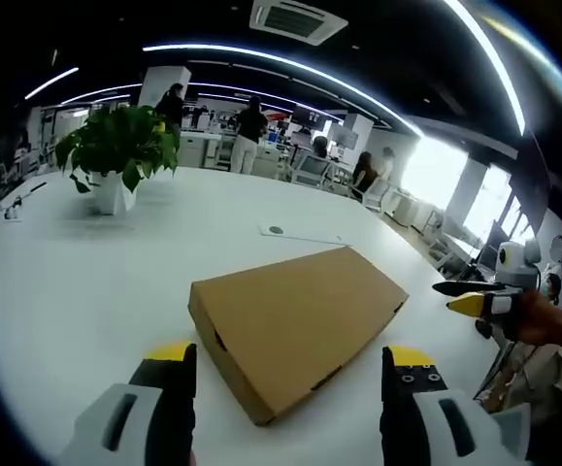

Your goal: Operate the shoe box by opening the lid, removing the specified soft item, and placing it in the target area until the item is outside and the box remains undamaged.

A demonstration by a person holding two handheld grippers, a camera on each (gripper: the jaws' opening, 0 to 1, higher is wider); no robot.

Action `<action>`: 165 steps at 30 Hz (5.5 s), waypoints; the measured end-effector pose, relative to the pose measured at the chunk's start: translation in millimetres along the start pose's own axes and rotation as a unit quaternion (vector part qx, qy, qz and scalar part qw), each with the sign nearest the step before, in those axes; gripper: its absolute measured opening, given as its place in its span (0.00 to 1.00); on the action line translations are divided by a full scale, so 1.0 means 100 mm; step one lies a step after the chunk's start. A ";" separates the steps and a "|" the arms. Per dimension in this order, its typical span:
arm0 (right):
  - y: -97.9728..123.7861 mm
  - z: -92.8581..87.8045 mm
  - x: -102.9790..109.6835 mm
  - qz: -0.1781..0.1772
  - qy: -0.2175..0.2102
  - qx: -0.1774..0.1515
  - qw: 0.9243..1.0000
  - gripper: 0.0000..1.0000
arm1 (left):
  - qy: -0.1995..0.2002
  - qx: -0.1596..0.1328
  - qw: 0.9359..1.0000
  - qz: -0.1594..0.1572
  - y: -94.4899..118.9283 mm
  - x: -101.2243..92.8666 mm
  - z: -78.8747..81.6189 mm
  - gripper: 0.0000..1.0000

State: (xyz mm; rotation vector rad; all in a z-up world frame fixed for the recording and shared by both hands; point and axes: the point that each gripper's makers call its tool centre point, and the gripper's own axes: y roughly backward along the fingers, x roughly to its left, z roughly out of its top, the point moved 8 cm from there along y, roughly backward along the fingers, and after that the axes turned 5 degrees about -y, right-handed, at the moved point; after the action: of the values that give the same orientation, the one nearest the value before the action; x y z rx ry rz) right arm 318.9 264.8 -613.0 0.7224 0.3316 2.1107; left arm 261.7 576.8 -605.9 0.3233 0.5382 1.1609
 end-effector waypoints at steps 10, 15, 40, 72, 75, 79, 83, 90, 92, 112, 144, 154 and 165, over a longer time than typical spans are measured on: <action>-0.36 -0.02 -0.04 0.016 -0.006 0.018 1.000 0.85 | 0.016 0.002 1.000 0.003 -0.16 0.10 -0.03 0.80; -0.48 -0.04 -0.08 0.016 -0.007 0.027 0.999 0.85 | 0.040 0.008 0.999 0.006 -0.27 0.16 -0.12 0.78; -0.83 -0.11 -0.20 0.025 -0.046 0.049 0.997 0.81 | 0.079 0.034 0.996 0.003 -0.56 0.14 -0.29 0.69; -0.87 -0.19 -0.10 0.005 0.007 0.073 0.997 0.82 | 0.093 0.031 0.995 -0.005 -0.53 0.19 -0.34 0.63; -0.87 -0.21 -0.06 0.010 0.009 0.076 0.997 0.82 | 0.091 0.032 0.995 -0.008 -0.50 0.24 -0.34 0.63; -0.88 -0.25 0.03 0.010 0.009 0.079 0.997 0.81 | 0.089 0.034 0.995 -0.009 -0.46 0.29 -0.35 0.63; -0.89 -0.30 0.16 0.011 0.008 0.080 0.997 0.81 | 0.091 0.030 0.995 -0.003 -0.38 0.37 -0.38 0.63; -0.93 -0.36 0.39 0.022 0.015 0.087 0.996 0.81 | 0.092 0.033 0.995 0.001 -0.21 0.51 -0.43 0.64; -0.94 -0.38 0.43 0.023 0.015 0.088 0.996 0.81 | 0.093 0.034 0.995 0.003 -0.16 0.55 -0.45 0.64; -1.03 -0.55 0.89 0.042 0.024 0.106 0.993 0.79 | 0.102 0.040 0.994 0.017 0.26 0.81 -0.60 0.64; -1.00 -0.67 0.92 0.075 0.139 0.137 0.978 0.81 | -0.003 0.073 0.997 -0.019 0.34 0.75 -0.68 0.81; -1.01 -0.61 0.88 0.055 0.135 0.123 0.982 0.73 | -0.037 0.086 0.995 -0.016 0.34 0.77 -0.71 0.77; -0.97 -0.58 0.90 0.055 0.135 0.120 0.982 0.70 | -0.031 0.077 0.997 0.002 0.38 0.73 -0.69 0.72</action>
State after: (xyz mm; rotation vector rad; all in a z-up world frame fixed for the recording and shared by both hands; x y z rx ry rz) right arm 304.9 396.9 -671.6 0.6001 0.7183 2.3025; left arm 214.9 656.7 -661.1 0.4920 0.5732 1.1117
